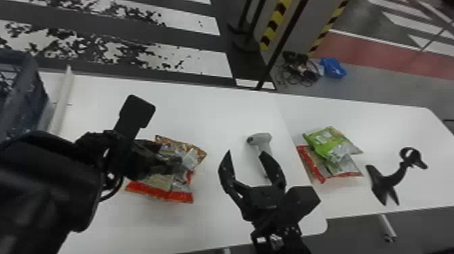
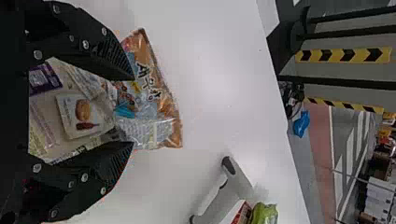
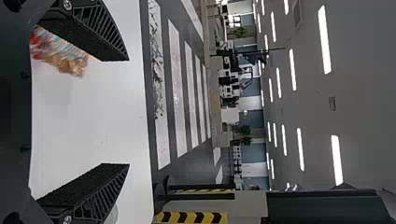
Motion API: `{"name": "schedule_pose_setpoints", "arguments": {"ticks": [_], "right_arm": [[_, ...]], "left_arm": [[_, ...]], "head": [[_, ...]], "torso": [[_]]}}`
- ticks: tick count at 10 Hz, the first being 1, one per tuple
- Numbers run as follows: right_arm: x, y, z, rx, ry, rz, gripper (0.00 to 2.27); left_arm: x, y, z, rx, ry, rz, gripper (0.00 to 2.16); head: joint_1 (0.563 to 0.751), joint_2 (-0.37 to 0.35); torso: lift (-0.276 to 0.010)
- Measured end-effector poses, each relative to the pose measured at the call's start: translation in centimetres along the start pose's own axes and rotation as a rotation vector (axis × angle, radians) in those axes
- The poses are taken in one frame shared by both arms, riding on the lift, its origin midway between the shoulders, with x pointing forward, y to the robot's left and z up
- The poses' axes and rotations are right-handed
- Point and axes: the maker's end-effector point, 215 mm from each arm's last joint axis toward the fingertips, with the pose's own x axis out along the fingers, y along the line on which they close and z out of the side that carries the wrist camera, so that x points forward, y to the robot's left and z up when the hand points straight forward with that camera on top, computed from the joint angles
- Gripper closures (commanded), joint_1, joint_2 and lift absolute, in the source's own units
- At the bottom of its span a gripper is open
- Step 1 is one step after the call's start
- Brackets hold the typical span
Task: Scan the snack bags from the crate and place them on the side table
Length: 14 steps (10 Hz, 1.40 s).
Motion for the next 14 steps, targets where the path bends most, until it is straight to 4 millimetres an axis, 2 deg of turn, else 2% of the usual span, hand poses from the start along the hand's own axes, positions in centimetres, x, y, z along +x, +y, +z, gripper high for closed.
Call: {"name": "schedule_pose_setpoints", "arguments": {"ticks": [2,4,6,8,10,11,12,14], "right_arm": [[0.0,0.0,0.0,-0.001,0.000,0.001,0.06],[0.1,0.0,0.1,-0.002,-0.002,0.002,0.10],[0.2,0.2,0.4,-0.004,-0.007,0.010,0.16],[0.4,0.8,0.5,-0.002,-0.011,0.025,0.23],[0.4,2.1,0.5,-0.001,-0.011,0.067,0.70],[0.3,3.2,0.5,-0.002,-0.011,0.111,1.13],[0.2,4.3,0.5,-0.004,-0.012,0.152,1.60],[0.0,6.8,0.1,-0.019,0.000,0.228,2.04]], "left_arm": [[-1.5,1.3,1.8,-0.049,-0.066,0.020,0.03],[-4.6,3.4,3.8,-0.111,-0.158,0.046,0.03],[-9.6,7.7,4.6,-0.201,-0.271,0.117,0.04],[-15.8,12.5,3.5,-0.290,-0.380,0.198,0.04],[-21.7,16.6,1.1,-0.343,-0.469,0.288,0.06],[-24.3,17.8,-0.1,-0.362,-0.505,0.320,0.07],[-26.3,18.5,-1.3,-0.383,-0.527,0.336,0.08],[-29.0,19.1,-3.5,-0.410,-0.547,0.356,0.08]], "head": [[0.695,-0.331],[0.695,-0.305],[0.695,-0.223],[0.695,-0.140],[0.695,-0.020],[0.695,0.013],[0.695,0.072],[0.695,0.152]], "torso": [[-0.094],[-0.094],[-0.094],[-0.094],[-0.094],[-0.094],[-0.094],[-0.094]]}}
